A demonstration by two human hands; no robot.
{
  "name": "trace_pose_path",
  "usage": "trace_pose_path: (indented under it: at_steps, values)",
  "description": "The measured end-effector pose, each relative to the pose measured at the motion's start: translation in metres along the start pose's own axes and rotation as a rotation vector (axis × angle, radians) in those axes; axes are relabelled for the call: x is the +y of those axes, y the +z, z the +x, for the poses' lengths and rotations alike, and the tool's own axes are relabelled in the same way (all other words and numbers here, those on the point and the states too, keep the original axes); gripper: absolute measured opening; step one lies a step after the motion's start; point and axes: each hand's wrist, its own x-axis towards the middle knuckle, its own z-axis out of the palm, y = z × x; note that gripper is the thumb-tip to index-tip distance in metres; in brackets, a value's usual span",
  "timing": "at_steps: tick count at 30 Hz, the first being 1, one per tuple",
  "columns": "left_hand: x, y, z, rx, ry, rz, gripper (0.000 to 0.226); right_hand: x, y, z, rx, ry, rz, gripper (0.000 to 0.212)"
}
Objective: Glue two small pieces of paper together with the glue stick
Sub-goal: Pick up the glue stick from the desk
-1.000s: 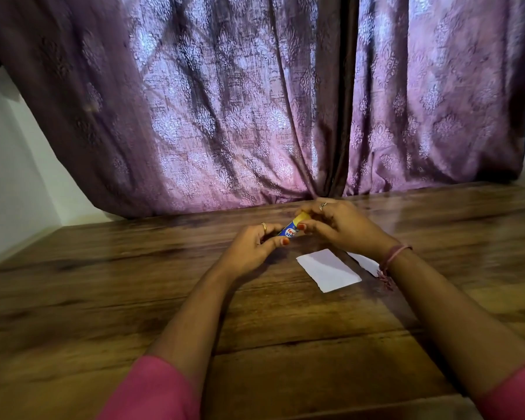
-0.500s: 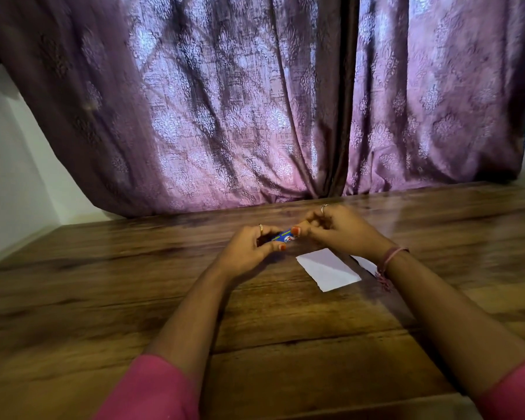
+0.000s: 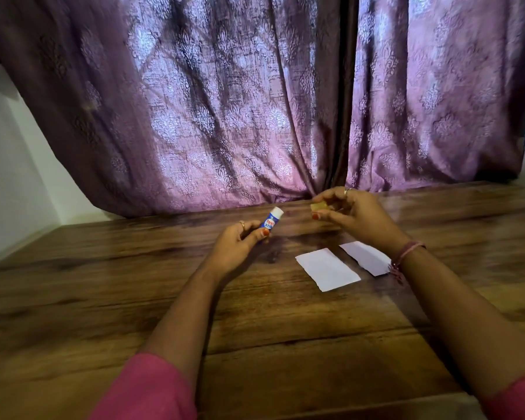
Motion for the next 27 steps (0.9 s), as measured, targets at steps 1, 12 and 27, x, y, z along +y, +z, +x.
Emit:
trace_pose_path:
  at_steps: [1,12,27]
  values:
    - [0.000,-0.001,0.001,0.041,0.011,-0.013,0.015,0.001,0.003,-0.001,-0.013,-0.009,-0.034,0.025]
    - [0.007,-0.009,0.006,0.400,0.025,-0.175,0.022,-0.027,0.075,-0.016,-0.462,-0.092,-0.141,0.035]
    - [0.035,0.008,-0.003,0.274,0.000,-0.376,0.006,-0.021,0.072,-0.014,-0.154,0.091,0.070,0.030]
